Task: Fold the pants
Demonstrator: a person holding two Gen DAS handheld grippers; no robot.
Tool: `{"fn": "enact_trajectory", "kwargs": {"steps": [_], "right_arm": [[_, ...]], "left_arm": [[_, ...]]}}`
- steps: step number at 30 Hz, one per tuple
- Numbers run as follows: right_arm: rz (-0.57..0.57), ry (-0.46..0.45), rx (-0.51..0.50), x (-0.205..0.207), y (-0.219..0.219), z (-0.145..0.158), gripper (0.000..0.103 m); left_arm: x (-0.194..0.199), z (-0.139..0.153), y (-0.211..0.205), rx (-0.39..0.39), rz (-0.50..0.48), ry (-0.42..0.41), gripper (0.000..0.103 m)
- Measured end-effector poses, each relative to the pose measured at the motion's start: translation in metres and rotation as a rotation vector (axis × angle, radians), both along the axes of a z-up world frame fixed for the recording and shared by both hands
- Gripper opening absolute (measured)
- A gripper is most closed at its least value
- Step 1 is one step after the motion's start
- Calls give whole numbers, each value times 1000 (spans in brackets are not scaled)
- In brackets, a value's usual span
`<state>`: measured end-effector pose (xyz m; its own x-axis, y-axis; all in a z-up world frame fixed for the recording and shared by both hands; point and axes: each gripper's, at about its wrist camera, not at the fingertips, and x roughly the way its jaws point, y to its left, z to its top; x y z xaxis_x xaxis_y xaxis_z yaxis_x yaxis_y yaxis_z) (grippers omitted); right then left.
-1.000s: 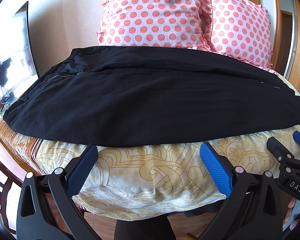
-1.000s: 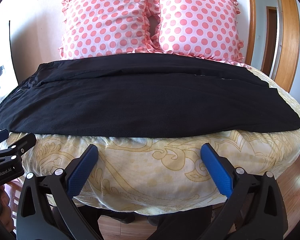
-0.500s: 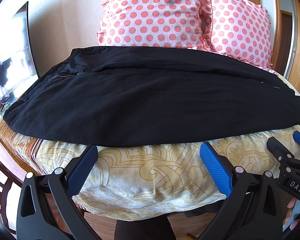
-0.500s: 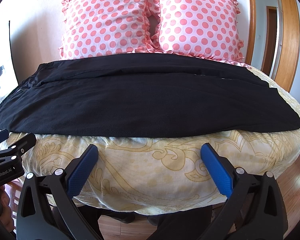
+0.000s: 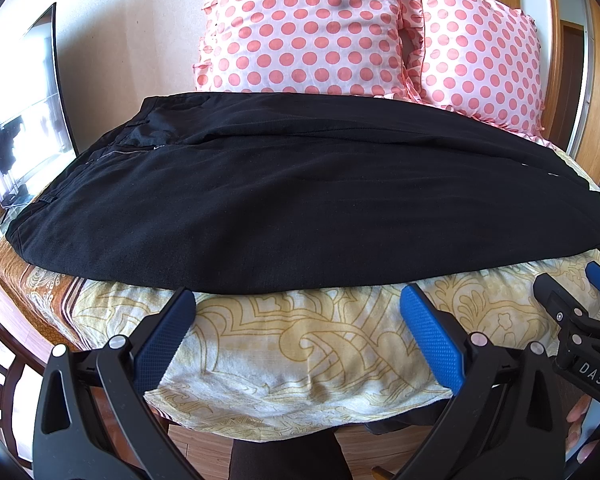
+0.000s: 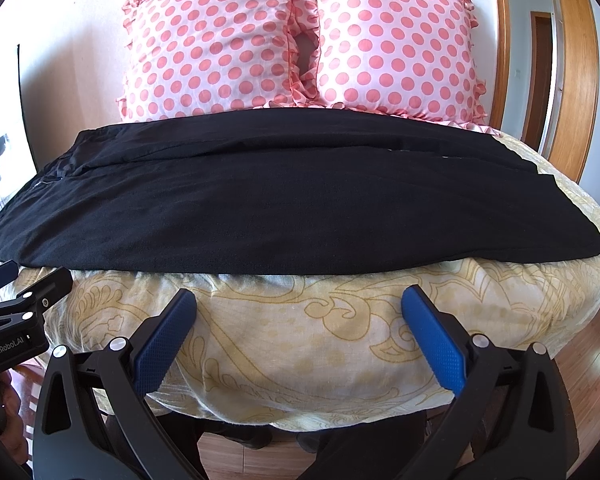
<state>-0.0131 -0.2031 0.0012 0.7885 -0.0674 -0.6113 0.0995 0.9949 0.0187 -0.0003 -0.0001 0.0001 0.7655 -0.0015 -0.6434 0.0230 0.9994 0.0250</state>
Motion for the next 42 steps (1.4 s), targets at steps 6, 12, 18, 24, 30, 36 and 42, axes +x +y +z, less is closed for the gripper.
{"fn": "enact_trajectory", "kwargs": {"steps": [6, 12, 18, 24, 30, 36, 42], "right_arm": [[34, 3, 0, 0, -2, -1, 102], [36, -48, -57, -2, -27, 27, 102], [-81, -105, -53, 51, -91, 71, 102], [-347, 8, 25, 163, -191, 84, 102], [-619, 123, -3, 255, -278, 57, 96], [-773, 254, 50, 315, -336, 14, 76], [-841, 288, 70, 338, -356, -7, 74]], "left_arm": [[0, 0, 1, -1, -5, -5, 101], [-8, 14, 12, -32, -41, -21, 101], [4, 58, 16, -38, -63, -141, 101], [39, 67, 10, 3, 37, -183, 101], [62, 57, 4, 14, 22, -196, 101], [87, 43, -2, 13, -8, -150, 101], [100, 32, -1, -18, -37, -73, 101]]}}
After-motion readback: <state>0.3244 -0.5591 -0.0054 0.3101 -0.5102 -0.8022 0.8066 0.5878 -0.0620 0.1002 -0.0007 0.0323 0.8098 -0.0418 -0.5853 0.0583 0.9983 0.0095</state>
